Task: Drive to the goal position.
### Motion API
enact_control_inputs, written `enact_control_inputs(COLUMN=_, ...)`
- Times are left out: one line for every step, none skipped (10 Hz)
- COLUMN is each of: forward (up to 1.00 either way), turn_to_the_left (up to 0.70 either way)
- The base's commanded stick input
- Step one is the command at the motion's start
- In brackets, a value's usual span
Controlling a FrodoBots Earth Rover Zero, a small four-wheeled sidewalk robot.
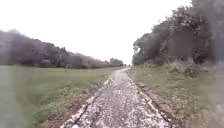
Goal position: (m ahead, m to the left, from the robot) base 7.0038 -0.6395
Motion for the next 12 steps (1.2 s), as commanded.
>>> enact_control_inputs(forward=0.70, turn_to_the_left=0.00)
enact_control_inputs(forward=0.70, turn_to_the_left=0.00)
enact_control_inputs(forward=0.70, turn_to_the_left=0.00)
enact_control_inputs(forward=0.70, turn_to_the_left=0.00)
enact_control_inputs(forward=0.70, turn_to_the_left=0.00)
enact_control_inputs(forward=0.70, turn_to_the_left=0.00)
enact_control_inputs(forward=0.70, turn_to_the_left=0.00)
enact_control_inputs(forward=0.70, turn_to_the_left=0.00)
enact_control_inputs(forward=0.70, turn_to_the_left=0.00)
enact_control_inputs(forward=0.70, turn_to_the_left=0.00)
enact_control_inputs(forward=0.70, turn_to_the_left=0.00)
enact_control_inputs(forward=0.70, turn_to_the_left=0.00)
